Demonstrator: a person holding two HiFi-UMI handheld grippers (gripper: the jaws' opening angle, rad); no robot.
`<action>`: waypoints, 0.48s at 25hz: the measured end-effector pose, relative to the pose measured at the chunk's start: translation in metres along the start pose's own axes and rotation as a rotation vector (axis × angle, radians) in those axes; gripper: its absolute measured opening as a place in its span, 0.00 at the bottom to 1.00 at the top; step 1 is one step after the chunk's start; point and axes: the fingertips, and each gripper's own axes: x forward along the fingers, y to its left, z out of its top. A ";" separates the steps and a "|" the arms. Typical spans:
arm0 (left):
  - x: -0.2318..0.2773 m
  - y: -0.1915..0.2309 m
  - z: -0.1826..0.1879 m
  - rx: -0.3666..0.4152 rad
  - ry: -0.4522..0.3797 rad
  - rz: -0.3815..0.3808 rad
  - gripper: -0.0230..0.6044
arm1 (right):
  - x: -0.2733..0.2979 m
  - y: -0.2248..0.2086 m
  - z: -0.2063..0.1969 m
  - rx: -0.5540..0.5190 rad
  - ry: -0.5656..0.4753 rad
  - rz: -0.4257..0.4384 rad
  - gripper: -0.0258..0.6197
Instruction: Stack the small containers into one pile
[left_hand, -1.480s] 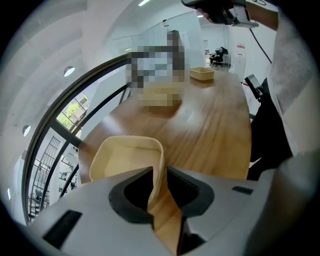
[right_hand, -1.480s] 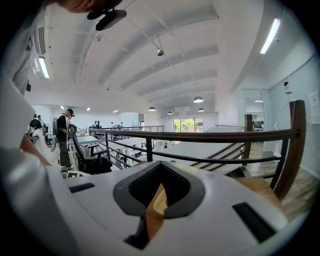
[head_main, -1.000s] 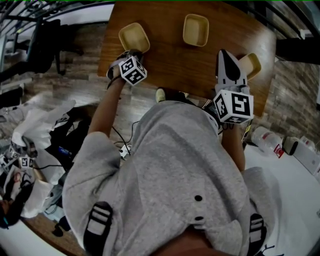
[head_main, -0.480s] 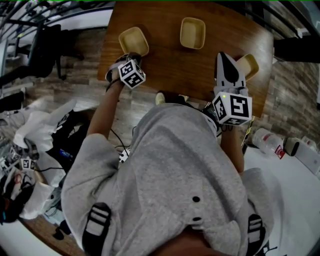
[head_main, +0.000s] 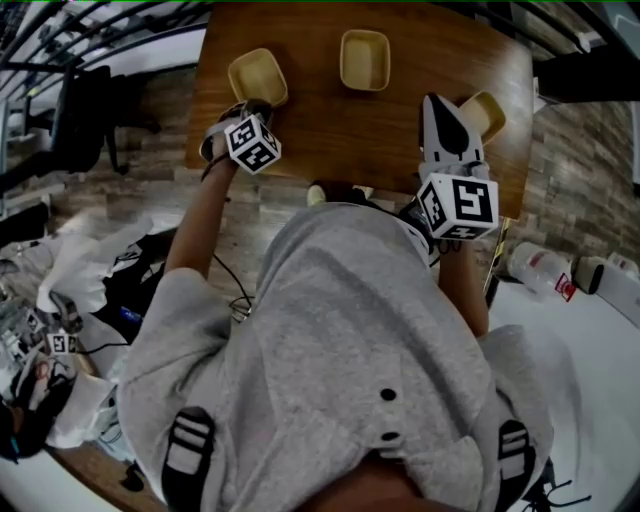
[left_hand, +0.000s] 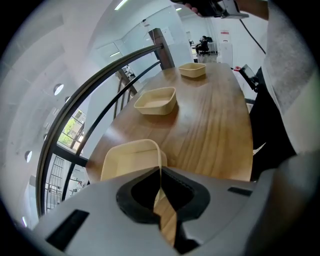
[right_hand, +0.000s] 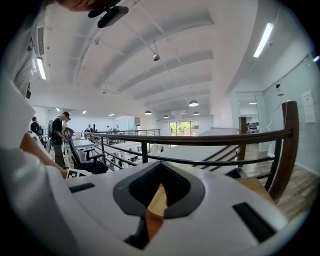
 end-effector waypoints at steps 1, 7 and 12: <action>0.000 0.002 0.003 0.007 -0.004 0.006 0.07 | 0.000 -0.002 0.000 0.001 -0.001 -0.003 0.05; 0.000 0.007 0.031 0.054 -0.038 0.016 0.07 | -0.010 -0.016 0.000 0.006 -0.014 -0.031 0.05; 0.001 0.003 0.051 0.091 -0.059 0.004 0.07 | -0.016 -0.022 -0.003 0.017 -0.014 -0.046 0.05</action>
